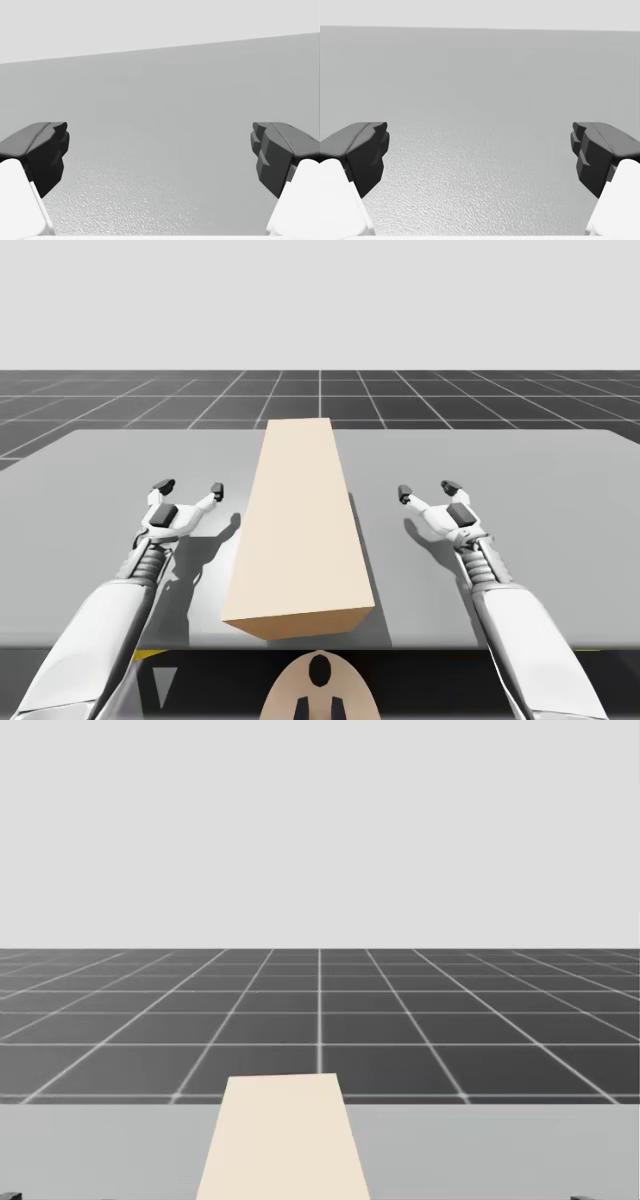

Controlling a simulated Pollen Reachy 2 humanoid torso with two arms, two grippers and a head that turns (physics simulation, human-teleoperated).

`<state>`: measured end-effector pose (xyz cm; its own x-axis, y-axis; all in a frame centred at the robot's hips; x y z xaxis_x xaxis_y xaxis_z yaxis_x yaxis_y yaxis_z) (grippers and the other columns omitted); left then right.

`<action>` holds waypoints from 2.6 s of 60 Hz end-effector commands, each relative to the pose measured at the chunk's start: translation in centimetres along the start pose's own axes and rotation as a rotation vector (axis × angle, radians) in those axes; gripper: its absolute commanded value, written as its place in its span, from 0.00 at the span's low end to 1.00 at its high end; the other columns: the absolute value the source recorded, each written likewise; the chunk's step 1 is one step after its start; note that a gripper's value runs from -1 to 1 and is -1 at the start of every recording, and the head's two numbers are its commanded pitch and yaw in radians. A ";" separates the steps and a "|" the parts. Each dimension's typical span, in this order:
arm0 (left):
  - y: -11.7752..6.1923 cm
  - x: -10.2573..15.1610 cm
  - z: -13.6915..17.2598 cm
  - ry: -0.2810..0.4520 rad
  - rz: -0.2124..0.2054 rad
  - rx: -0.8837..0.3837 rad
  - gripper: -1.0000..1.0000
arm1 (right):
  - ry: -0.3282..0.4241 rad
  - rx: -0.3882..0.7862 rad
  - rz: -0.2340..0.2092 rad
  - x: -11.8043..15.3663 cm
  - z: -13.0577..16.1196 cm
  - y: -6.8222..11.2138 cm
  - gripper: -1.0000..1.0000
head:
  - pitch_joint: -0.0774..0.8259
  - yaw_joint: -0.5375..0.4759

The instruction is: Retrieve the object from inside the box.

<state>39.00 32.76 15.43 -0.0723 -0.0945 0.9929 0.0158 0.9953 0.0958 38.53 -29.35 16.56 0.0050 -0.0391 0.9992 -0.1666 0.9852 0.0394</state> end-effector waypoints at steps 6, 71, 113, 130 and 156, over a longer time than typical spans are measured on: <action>-0.1 0.0 0.0 0.004 0.000 -0.003 0.00 | 0.029 0.034 -0.002 -0.2 -0.1 0.3 0.00 | 0.08 0.53; -7.6 -0.7 3.7 0.061 -0.192 -0.576 0.00 | 0.011 0.740 0.141 -2.7 0.5 9.6 0.00 | 0.08 0.52; -7.9 -1.1 3.7 0.068 -0.216 -0.604 0.00 | 0.017 1.134 0.078 -4.3 -8.2 14.1 0.00 | 0.11 0.50; -7.8 -1.0 3.8 0.064 -0.219 -0.606 0.00 | 0.032 1.265 0.056 -5.2 -8.9 19.0 0.00 | 0.12 0.50; -7.6 -0.9 3.9 0.057 -0.219 -0.605 0.00 | 0.021 1.292 0.064 -6.3 -9.1 21.8 1.00 | 0.12 0.50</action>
<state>35.07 25.51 13.54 -0.0828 -0.3156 0.9453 0.5632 0.7677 0.3057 45.05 -11.49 12.28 -0.0945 0.0885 0.9916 -0.9637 0.2419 -0.1134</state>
